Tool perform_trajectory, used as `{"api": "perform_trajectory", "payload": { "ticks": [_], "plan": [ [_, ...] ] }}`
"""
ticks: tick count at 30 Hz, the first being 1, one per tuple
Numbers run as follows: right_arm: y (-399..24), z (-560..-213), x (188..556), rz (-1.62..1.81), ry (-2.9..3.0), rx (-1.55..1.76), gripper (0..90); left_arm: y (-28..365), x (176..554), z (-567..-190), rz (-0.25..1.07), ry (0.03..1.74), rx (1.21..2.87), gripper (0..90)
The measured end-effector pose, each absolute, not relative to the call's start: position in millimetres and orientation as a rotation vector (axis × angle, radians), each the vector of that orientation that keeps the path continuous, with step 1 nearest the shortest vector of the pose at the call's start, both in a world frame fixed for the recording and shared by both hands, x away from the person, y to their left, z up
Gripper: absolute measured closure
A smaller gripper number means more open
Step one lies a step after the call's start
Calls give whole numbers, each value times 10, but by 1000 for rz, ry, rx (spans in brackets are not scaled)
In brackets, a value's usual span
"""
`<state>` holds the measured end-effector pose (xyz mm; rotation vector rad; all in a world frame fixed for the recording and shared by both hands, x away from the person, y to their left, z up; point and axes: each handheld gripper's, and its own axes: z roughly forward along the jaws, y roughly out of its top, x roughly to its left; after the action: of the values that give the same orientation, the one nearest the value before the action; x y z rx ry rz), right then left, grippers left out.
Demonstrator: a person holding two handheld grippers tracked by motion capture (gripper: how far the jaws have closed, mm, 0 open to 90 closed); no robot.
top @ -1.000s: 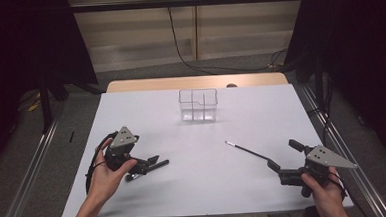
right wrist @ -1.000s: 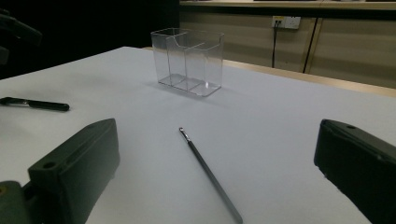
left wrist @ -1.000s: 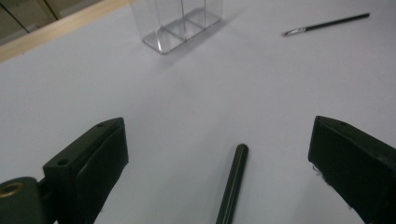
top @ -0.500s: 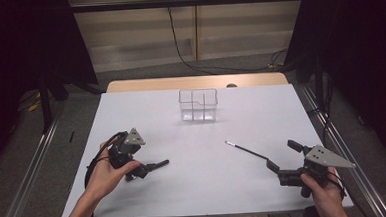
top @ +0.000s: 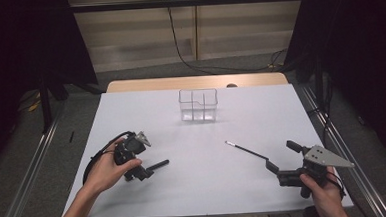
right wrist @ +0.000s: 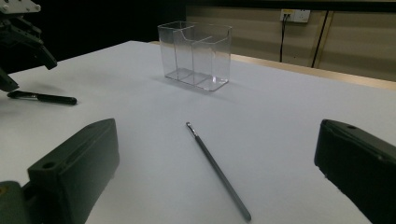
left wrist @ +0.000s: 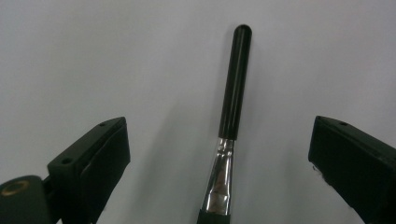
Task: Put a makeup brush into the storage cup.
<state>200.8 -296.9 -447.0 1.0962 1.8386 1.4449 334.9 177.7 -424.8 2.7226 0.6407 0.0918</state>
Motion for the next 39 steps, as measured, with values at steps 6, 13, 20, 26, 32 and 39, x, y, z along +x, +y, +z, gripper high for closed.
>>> {"api": "perform_trajectory", "payload": {
  "ticks": [6, 13, 20, 26, 32, 39],
  "plan": [
    [-2960, -4472, 2008, 1445, 1849, 1090, 0, 1758, 3353, -4294, 57, 612, 2750, 57],
    [-2965, -4472, 2010, 1441, 1849, 1092, 0, 1694, 3325, -4364, 40, 546, 2808, 55],
    [-2956, -4471, 2006, 1447, 1854, 1085, 0, 1682, 3347, -4405, 0, 551, 2838, 228],
    [-2946, -4478, 2009, 1439, 1865, 1078, 0, 1679, 3354, -4427, 15, 569, 2849, 433],
    [-2943, -4479, 2006, 1437, 1866, 1080, 0, 1691, 3375, -4450, -9, 583, 2844, 488],
    [-2943, -4477, 2001, 1442, 1870, 1076, 0, 1665, 3389, -4434, -23, 564, 2878, 649]
  ]
}}
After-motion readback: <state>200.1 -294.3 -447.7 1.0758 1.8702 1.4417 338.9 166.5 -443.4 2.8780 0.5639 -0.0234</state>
